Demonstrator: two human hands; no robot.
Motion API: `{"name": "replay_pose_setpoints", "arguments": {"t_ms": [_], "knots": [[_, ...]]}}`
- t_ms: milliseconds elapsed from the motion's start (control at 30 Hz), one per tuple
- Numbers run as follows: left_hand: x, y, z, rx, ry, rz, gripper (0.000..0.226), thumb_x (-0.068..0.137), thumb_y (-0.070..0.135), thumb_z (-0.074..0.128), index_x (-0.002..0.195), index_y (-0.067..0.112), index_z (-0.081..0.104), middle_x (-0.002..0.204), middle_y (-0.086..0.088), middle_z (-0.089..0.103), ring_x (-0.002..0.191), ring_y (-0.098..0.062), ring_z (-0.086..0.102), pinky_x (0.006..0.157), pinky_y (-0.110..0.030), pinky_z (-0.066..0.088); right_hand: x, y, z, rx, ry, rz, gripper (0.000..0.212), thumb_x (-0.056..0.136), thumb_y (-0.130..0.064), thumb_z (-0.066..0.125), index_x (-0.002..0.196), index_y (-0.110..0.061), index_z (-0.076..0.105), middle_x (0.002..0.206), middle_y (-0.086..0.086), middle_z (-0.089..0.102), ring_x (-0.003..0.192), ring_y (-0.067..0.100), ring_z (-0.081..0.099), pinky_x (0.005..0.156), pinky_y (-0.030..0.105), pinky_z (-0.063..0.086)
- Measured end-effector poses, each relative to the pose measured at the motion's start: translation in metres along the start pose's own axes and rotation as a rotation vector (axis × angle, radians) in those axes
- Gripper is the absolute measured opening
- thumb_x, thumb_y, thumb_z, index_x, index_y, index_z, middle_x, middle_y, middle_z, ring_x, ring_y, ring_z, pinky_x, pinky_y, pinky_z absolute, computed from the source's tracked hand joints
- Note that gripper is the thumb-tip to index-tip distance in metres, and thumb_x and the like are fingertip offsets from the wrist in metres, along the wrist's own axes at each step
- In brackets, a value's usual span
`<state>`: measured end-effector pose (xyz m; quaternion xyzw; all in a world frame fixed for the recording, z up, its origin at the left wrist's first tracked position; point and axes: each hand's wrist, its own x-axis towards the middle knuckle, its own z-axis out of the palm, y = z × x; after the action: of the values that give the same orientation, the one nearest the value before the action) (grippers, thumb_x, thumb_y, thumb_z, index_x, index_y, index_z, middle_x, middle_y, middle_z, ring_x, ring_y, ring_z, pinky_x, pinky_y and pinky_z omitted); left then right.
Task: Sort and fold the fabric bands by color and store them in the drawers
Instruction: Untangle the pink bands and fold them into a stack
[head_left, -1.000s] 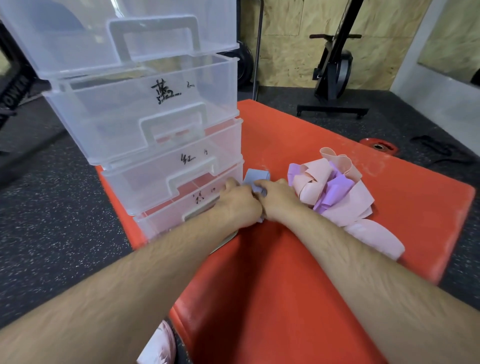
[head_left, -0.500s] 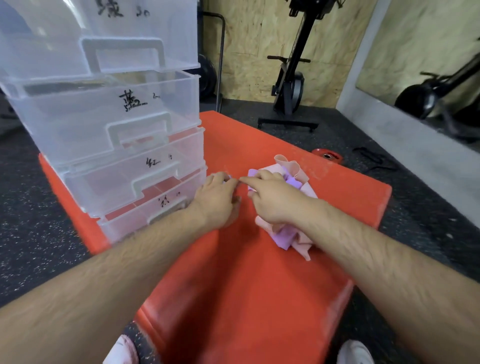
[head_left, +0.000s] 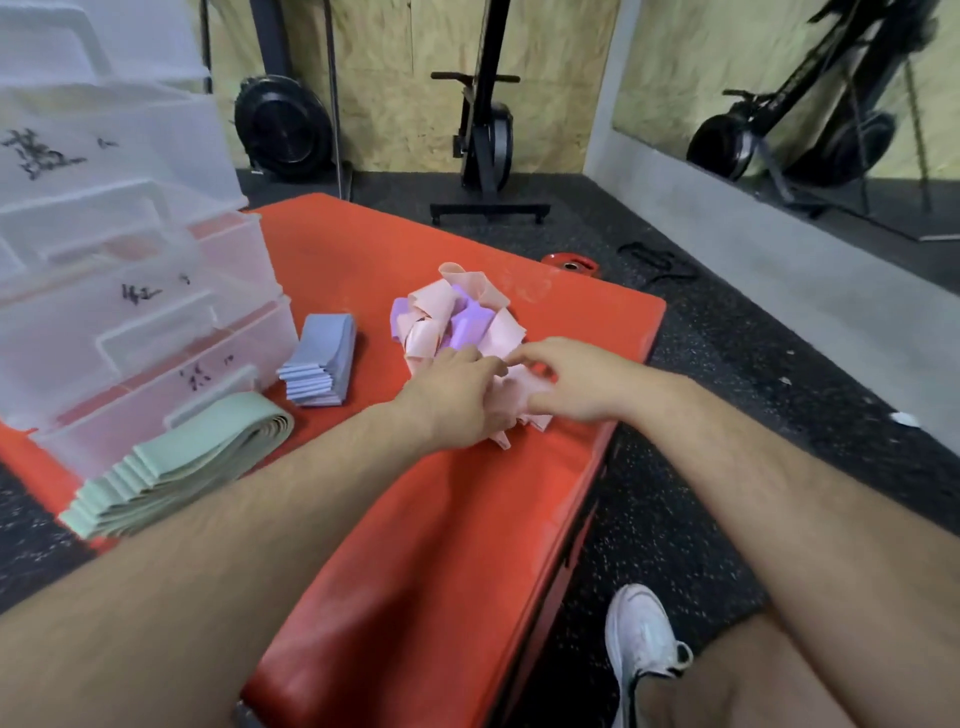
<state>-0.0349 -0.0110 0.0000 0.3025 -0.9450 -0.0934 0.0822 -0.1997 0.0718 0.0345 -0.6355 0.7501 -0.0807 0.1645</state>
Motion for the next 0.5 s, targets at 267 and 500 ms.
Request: {"name": "replay_pose_setpoints", "arguments": {"t_ms": [267,500], "knots": [[0.011,0.006,-0.006,-0.205,0.007,-0.115,0.02,0.092,0.024,0.053,0.106,0.016,0.066,0.074,0.004,0.062,0.073,-0.02,0.062,0.064,-0.032,0.049,0.021,0.017,0.017,0.017,0.09,0.028,0.056,0.081,-0.03,0.077,0.132,-0.024,0.056,0.12,0.001,0.061,0.097,0.018,0.058,0.081,0.031,0.048],[0.02,-0.01,-0.038,-0.463,0.35,-0.153,0.012,0.088,0.012,0.057,0.087,0.021,0.066,0.078,0.011,0.064,0.074,-0.008,0.058,0.066,-0.022,0.042,0.023,0.009,-0.006,0.196,0.45,-0.009,0.017,0.088,-0.016,0.061,0.101,-0.022,0.071,0.102,-0.004,0.07,0.095,0.016,0.06,0.074,0.027,0.042]]}}
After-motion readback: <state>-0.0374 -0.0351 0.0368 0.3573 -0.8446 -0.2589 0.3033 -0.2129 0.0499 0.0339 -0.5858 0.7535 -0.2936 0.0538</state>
